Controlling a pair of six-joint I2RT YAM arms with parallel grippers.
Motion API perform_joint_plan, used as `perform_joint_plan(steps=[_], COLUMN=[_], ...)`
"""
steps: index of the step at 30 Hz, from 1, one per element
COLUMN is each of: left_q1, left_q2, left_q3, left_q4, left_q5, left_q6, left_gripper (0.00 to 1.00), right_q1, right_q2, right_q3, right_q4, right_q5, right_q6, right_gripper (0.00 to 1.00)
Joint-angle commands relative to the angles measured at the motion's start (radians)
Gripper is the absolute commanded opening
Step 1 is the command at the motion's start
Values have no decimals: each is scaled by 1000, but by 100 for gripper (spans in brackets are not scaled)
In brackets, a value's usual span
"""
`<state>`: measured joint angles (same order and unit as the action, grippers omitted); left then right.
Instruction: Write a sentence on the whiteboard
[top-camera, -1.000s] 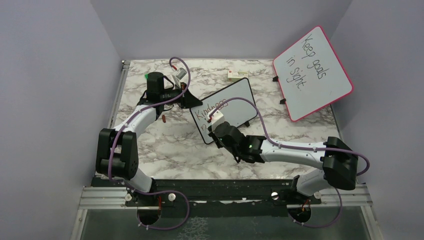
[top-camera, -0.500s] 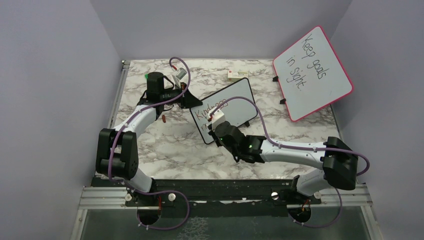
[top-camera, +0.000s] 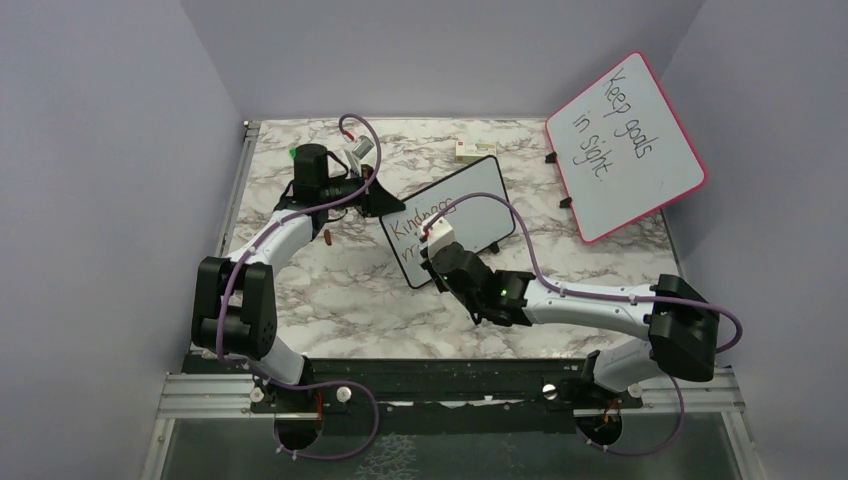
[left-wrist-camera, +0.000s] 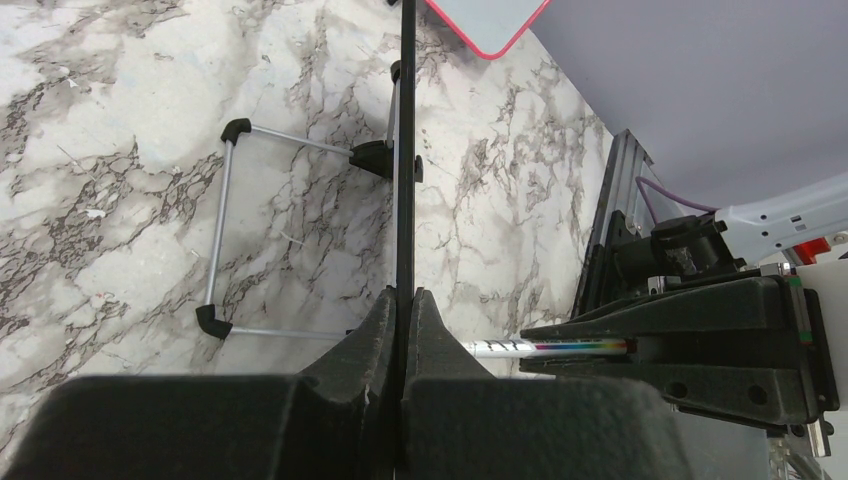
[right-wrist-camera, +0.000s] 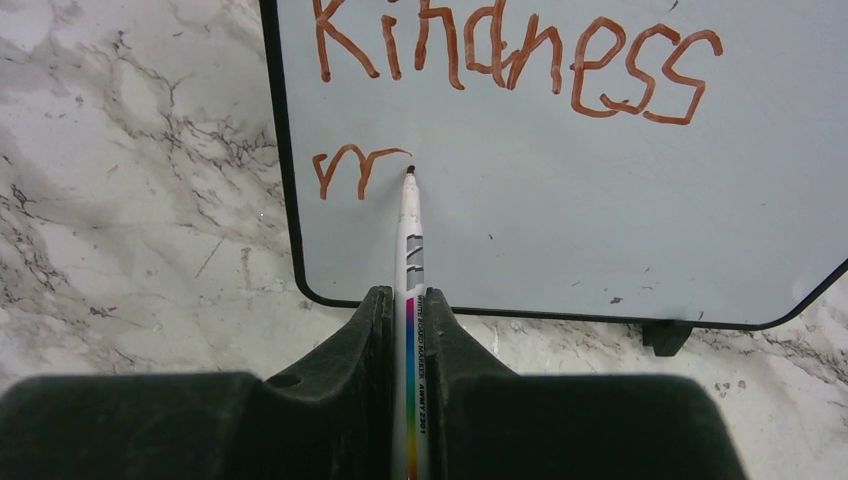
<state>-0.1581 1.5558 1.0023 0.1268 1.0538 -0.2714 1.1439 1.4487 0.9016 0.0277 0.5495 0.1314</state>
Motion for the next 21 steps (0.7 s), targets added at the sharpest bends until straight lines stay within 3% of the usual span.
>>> perform_joint_plan(steps=[1, 9, 21], left_q1=[-1, -1, -1], left_q2=[-3, -4, -5], left_q3=[-2, -2, -2], left_q4=[-72, -72, -73], left_q5=[-30, -31, -31], left_q6=[18, 18, 18], left_gripper=[0, 0, 0], right_q1=[-1, -1, -1], right_q2=[-15, 2, -46], right_q3=[-6, -1, 0], right_q4=[-26, -75, 31], right_q5=[-22, -45, 6], right_q6=[13, 19, -12], right_gripper=[1, 1, 1])
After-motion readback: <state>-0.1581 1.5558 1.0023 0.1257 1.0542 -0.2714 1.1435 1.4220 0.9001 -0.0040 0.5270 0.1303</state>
